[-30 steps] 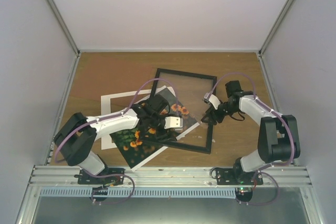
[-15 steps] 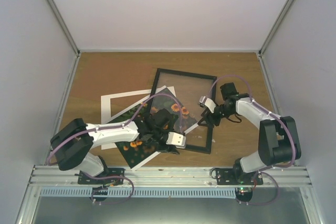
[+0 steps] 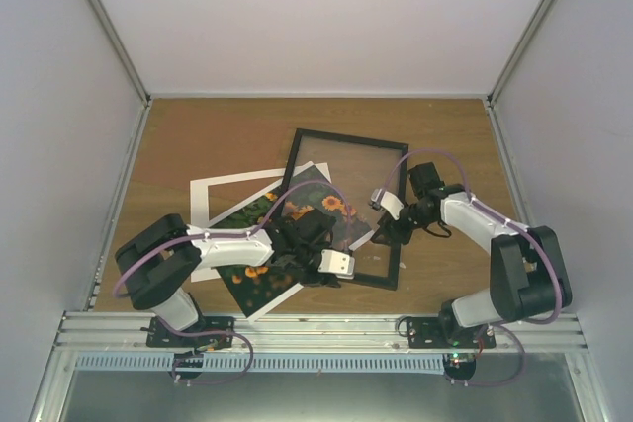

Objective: Put the photo into the frame
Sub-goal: Place the photo frame item in the photo frame.

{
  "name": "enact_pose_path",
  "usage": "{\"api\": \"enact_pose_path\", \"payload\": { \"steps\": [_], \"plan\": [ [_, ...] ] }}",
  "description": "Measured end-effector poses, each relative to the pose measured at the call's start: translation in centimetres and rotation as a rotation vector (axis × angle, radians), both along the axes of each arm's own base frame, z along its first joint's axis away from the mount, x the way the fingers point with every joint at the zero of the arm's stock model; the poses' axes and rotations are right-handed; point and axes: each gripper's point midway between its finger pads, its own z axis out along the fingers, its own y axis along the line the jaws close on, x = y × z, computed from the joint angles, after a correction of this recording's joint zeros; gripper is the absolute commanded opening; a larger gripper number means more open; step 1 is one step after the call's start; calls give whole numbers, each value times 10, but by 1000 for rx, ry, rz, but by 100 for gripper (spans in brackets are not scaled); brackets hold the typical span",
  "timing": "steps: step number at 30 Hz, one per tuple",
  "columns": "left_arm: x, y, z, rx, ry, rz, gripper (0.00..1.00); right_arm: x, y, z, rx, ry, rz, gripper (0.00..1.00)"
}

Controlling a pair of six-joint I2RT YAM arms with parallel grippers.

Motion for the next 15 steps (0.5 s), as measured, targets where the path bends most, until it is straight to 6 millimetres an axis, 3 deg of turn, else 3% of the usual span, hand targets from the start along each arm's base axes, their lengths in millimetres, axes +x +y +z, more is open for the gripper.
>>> {"api": "enact_pose_path", "payload": {
  "steps": [15],
  "plan": [
    [7,-13,-12,6,-7,5,42,3,-2,0,-14,-24,-10,61]
  ]
}}
